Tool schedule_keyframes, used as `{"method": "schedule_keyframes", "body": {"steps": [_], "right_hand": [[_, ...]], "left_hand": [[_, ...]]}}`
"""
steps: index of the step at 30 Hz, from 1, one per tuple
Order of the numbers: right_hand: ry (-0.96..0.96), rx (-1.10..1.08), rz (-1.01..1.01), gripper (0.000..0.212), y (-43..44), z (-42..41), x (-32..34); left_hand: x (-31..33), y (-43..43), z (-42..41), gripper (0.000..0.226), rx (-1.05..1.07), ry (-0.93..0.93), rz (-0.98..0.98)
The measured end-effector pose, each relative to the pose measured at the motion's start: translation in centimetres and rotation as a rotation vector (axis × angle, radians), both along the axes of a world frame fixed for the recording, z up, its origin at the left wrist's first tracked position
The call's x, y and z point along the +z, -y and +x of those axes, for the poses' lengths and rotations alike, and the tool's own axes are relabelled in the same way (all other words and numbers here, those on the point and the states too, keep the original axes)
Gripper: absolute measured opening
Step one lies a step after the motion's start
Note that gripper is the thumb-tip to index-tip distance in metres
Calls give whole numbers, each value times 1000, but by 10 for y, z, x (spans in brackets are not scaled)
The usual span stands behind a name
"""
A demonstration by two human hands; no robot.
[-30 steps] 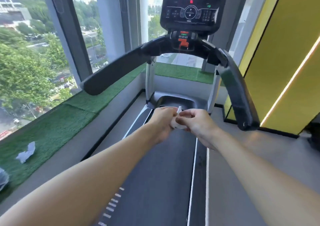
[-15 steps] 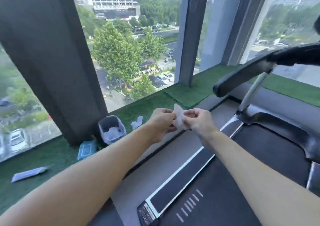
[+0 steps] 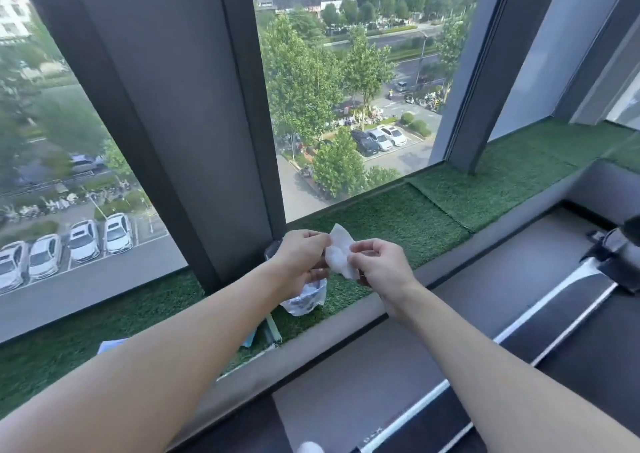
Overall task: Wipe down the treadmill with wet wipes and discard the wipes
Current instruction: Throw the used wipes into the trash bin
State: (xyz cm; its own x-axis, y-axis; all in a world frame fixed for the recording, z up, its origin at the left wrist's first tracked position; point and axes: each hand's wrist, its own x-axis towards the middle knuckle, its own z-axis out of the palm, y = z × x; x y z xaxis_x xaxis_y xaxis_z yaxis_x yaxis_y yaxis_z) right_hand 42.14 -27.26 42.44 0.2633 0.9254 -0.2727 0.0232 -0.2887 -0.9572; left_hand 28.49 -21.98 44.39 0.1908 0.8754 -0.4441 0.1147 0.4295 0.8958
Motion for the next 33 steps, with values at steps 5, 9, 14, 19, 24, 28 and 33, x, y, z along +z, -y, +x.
{"method": "schedule_keyframes", "body": {"steps": [5,9,14,19,24,28,33], "right_hand": [[-61,3,-44,22,-115,-7,-54],[7,-58,-184,28,-189,0,-135],[169,-30,-424,20,-257,16,-260],[379,107,-545,21,-308,29,-361],[641,212,-637,43,-354,37,-423],[630,220,-729,56,-371,39,-460],[635,249,-791,31,-378,37,-468]], "left_hand": [[-48,-112,-7,14,-22,-77,33],[-118,-196,-11,15,31,-183,35],[-223,-271,-25,15,19,-328,1],[-326,-326,-25,13,-9,-333,-84],[-390,-348,-27,6,3,-265,-122],[-404,-358,-36,3,27,-238,-107],[-401,-363,-49,6,15,-208,-57]]}}
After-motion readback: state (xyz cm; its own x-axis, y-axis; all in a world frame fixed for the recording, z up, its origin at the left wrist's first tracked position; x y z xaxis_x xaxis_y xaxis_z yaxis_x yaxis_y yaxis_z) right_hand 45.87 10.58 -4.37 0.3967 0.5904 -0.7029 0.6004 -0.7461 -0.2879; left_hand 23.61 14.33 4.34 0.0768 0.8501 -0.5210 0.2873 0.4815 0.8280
